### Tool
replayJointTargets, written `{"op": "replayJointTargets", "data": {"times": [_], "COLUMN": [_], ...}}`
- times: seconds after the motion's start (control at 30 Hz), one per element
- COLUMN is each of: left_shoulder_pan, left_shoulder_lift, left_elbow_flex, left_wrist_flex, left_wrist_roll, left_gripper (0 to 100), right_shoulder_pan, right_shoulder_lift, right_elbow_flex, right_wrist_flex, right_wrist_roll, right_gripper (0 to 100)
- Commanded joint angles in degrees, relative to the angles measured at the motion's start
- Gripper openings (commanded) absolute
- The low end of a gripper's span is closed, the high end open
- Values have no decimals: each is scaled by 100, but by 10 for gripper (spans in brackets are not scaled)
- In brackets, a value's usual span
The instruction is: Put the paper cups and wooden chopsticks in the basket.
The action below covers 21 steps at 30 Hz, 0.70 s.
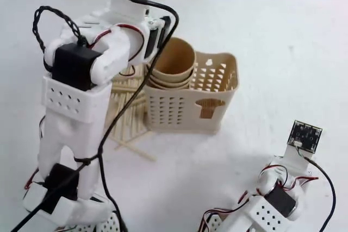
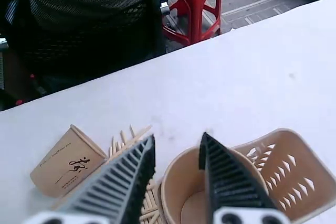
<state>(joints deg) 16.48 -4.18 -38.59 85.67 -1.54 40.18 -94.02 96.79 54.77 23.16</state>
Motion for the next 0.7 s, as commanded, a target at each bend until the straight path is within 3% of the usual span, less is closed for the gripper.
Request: {"op": "replayJointTargets", "data": {"times": [0.0,0.17,0.4,0.67], "left_shoulder_pan": [-48,-84,-101,-66], "left_shoulder_lift": [40,286,321,303], "left_elbow_flex": [44,1169,2813,2708], "left_wrist_flex": [-132,132,-633,-835], "left_wrist_roll": [18,18,9,9], "left_gripper": [154,154,154,154], "right_shoulder_pan": [22,22,22,22], "right_shoulder_lift": [-22,-22,-22,-22], "right_elbow_flex": [35,35,35,35], "right_wrist_flex": [-84,-84,-84,-84], "right_wrist_roll": [-44,-44,-44,-44], "right_gripper": [46,46,46,46]}}
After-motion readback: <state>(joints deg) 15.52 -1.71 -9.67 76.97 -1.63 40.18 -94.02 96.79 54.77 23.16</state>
